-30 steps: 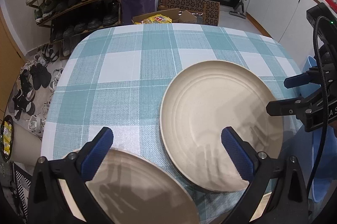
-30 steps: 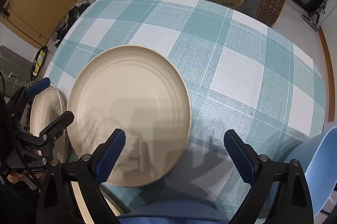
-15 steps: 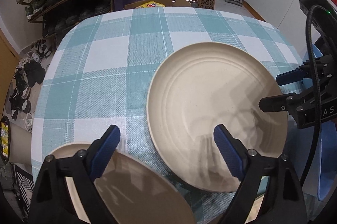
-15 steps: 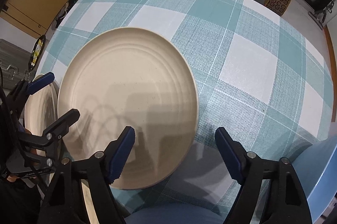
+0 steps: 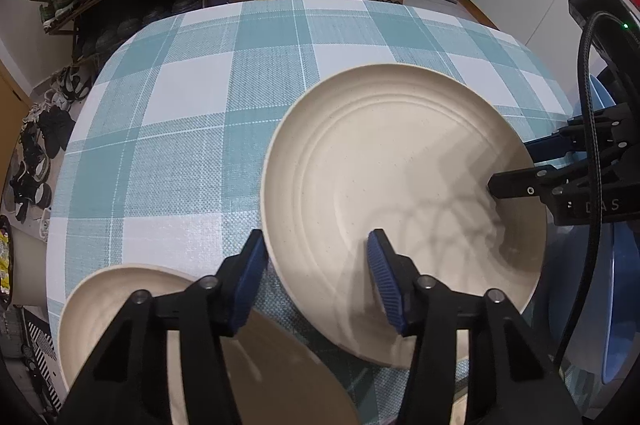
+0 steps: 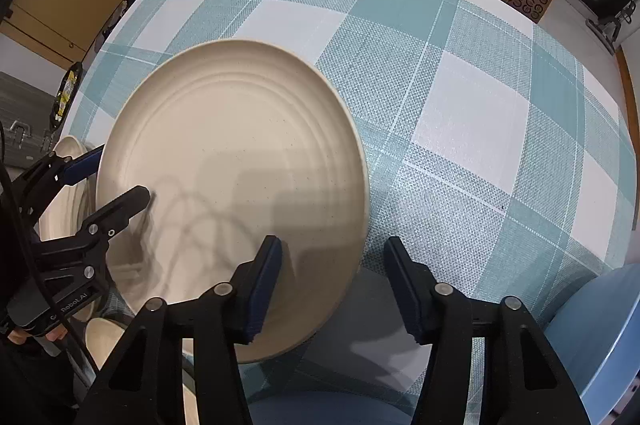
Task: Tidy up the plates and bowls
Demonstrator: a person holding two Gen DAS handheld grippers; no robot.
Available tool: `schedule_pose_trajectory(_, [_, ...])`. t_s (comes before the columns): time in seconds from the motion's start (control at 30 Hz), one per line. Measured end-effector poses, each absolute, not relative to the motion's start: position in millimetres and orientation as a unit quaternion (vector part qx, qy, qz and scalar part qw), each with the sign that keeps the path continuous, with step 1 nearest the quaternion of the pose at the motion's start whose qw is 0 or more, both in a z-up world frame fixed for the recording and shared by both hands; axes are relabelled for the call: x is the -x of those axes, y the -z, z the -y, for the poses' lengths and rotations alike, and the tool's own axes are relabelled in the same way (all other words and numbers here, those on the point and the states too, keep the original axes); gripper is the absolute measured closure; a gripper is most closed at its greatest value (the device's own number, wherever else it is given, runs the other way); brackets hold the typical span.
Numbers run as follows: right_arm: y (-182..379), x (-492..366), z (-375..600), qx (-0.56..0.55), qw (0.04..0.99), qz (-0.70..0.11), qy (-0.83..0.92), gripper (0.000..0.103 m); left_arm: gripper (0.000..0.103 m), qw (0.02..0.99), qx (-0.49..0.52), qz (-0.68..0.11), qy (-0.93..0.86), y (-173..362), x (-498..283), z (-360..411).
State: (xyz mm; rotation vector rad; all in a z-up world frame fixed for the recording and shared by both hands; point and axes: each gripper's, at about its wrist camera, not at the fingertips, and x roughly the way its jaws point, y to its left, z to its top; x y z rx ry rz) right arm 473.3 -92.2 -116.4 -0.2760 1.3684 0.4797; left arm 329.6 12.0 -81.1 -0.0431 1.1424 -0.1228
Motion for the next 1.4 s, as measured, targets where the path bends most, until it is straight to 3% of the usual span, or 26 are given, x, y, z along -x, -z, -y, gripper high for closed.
schedule_pose_trajectory(0.27, [116,-468,89,0.130,0.743,-0.618,-0.220,0.075,0.066,0.839,0.019,-0.541,0.052,80,-328,-13])
schedule_pose_trajectory(0.5, [115,-466,87,0.135,0.748,-0.613,-0.213,0.075,0.073,0.843,0.008,-0.536,0.047,79,-327,-11])
schedule_pose_trajectory(1.4, [83,-446,95,0.141,0.773,-0.582,-0.208,0.076,0.074,0.868,0.017,-0.495,0.039,43,-313,-19])
